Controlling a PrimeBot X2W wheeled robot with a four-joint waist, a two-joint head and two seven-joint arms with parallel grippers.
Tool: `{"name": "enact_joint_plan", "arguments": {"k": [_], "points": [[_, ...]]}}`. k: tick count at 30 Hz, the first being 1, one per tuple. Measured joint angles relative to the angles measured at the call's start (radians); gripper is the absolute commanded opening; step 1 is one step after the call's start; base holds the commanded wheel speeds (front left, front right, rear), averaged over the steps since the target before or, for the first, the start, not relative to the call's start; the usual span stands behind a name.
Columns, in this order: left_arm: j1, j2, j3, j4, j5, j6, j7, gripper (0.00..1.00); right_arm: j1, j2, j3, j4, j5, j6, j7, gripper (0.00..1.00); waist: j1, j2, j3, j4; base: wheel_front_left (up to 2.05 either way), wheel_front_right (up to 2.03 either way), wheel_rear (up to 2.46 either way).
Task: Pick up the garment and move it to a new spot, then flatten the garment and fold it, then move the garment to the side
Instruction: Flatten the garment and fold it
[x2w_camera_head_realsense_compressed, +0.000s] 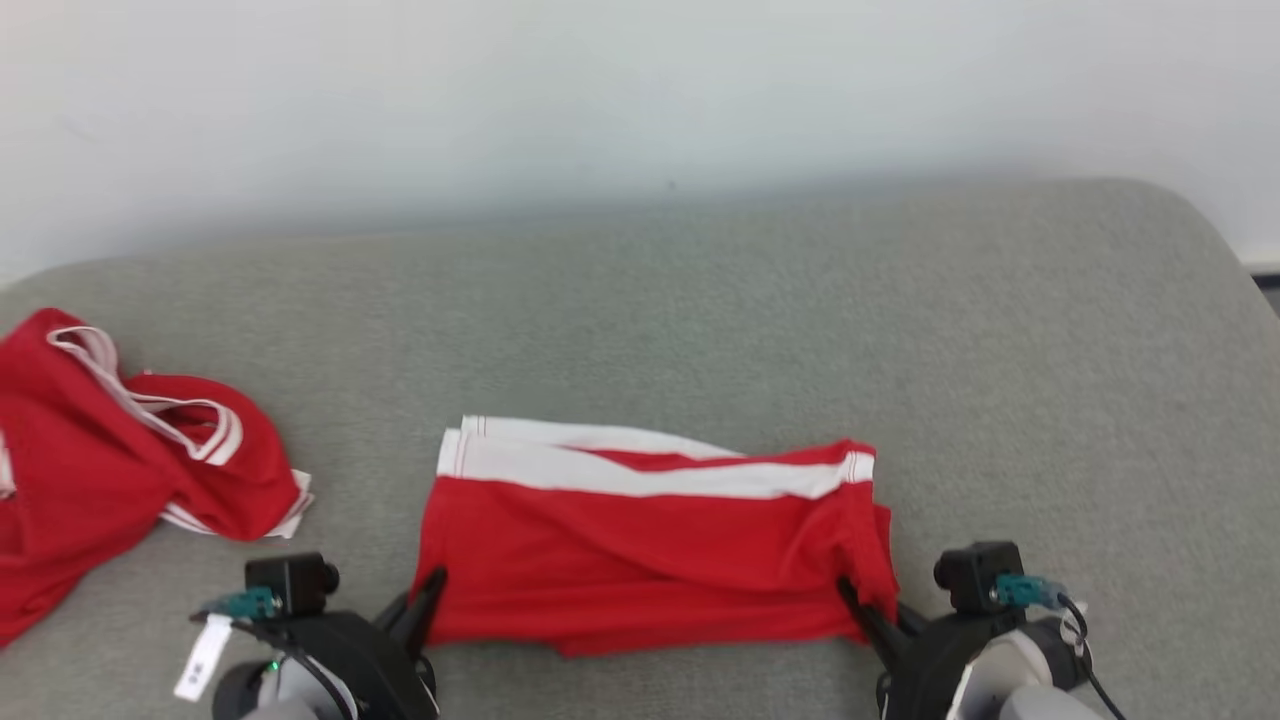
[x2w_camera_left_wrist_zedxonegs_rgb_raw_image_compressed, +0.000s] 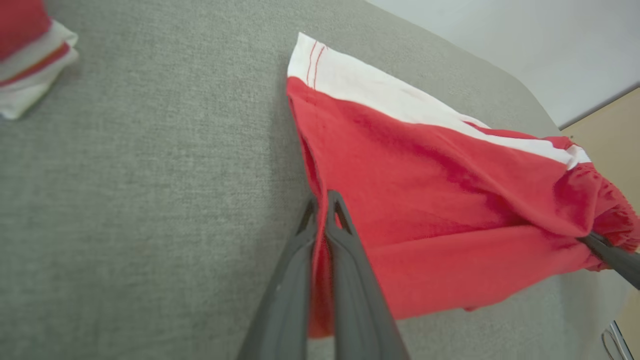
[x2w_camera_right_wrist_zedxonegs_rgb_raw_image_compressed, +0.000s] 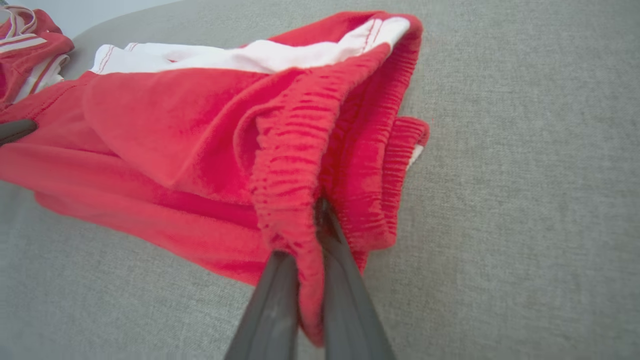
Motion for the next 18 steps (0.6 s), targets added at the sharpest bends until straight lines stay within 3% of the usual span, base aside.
{"name": "enact_joint_plan", "arguments": {"k": [10, 18], "points": [[0.067, -0.009, -0.003, 0.0, -0.002, 0.0, -0.005, 0.0, 0.038, -0.034, 0.034, -0.012, 0.015, 0.022, 0.057, 0.0, -0.0001, -0.0001, -0.068, 0.063, 0.0, 0.0, 0.0], [0.083, -0.018, 0.001, -0.003, -0.01, 0.0, -0.013, 0.0, 0.038, -0.05, 0.049, -0.022, 0.033, 0.031, 0.101, 0.0, 0.0001, 0.0, -0.08, 0.07, 0.0, 0.0, 0.0]]}}
